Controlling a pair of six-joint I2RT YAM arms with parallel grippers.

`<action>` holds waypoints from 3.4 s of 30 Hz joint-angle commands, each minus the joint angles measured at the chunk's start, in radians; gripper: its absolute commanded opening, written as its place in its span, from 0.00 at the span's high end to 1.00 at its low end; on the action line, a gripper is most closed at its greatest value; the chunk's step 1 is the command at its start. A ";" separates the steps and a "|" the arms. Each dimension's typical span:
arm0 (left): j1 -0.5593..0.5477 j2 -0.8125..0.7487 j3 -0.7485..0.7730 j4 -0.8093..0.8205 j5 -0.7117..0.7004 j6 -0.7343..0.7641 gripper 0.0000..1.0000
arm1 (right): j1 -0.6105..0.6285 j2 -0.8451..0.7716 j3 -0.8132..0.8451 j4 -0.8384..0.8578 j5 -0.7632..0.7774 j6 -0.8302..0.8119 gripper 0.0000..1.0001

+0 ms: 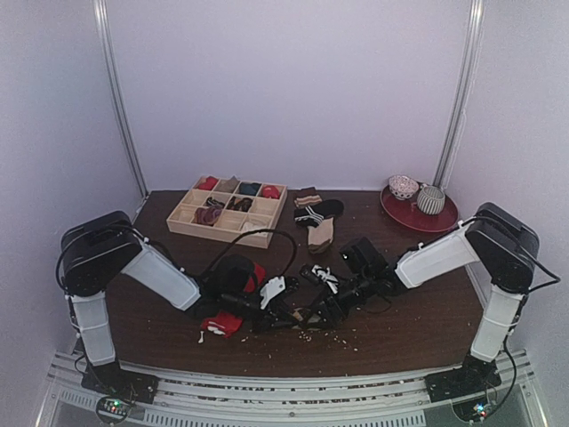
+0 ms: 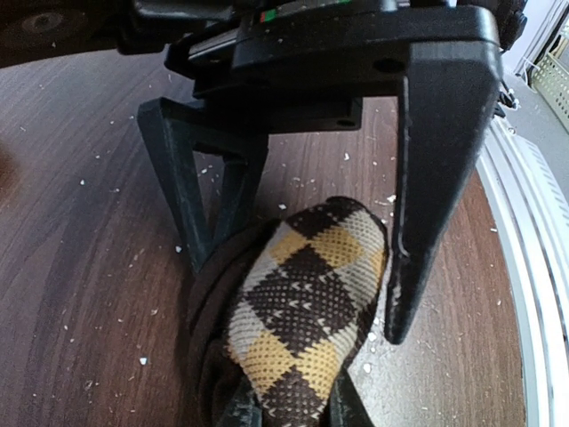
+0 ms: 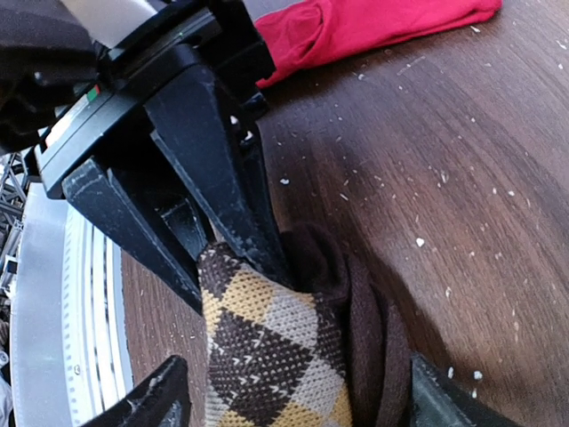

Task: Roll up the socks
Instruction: Roll a pair of socks at the center of the board, then pick up the pair of socks from the center of the board, then move the storage box to the center of the board.

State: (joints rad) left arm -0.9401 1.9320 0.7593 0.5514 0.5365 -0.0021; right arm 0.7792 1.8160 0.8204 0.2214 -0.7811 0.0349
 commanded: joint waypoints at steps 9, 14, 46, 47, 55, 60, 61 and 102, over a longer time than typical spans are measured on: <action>-0.014 0.077 -0.025 -0.218 -0.062 0.003 1.00 | 0.042 0.052 -0.044 0.044 -0.025 0.069 0.45; -0.014 0.078 -0.020 -0.223 -0.073 0.004 1.00 | 0.042 0.054 -0.070 0.021 0.013 0.071 0.62; 0.168 -0.614 0.044 -0.445 -0.813 -0.161 0.02 | -0.074 0.085 0.509 -0.108 0.203 0.064 1.00; 0.199 -0.633 0.045 -0.445 -0.824 -0.182 0.02 | -0.081 0.117 0.558 -0.098 0.202 0.067 1.00; 0.360 -0.745 0.056 -0.474 -0.873 -0.360 0.02 | -0.109 0.426 0.959 -0.058 0.255 0.088 1.00; 0.402 -0.716 0.064 -0.523 -0.860 -0.387 0.02 | -0.109 0.519 1.032 0.041 0.356 0.156 1.00; 0.406 -0.708 0.060 -0.524 -0.860 -0.389 0.02 | -0.109 0.534 1.044 0.055 0.375 0.166 1.00; 0.411 -0.748 -0.020 -0.535 -0.718 -0.378 0.04 | 0.066 0.626 0.983 -0.623 0.545 0.155 1.00</action>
State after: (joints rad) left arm -0.5354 1.1969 0.7460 0.0032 -0.1864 -0.3843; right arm 0.7914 2.4363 1.9831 -0.1005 -0.1963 0.2047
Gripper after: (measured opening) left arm 0.961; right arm 0.190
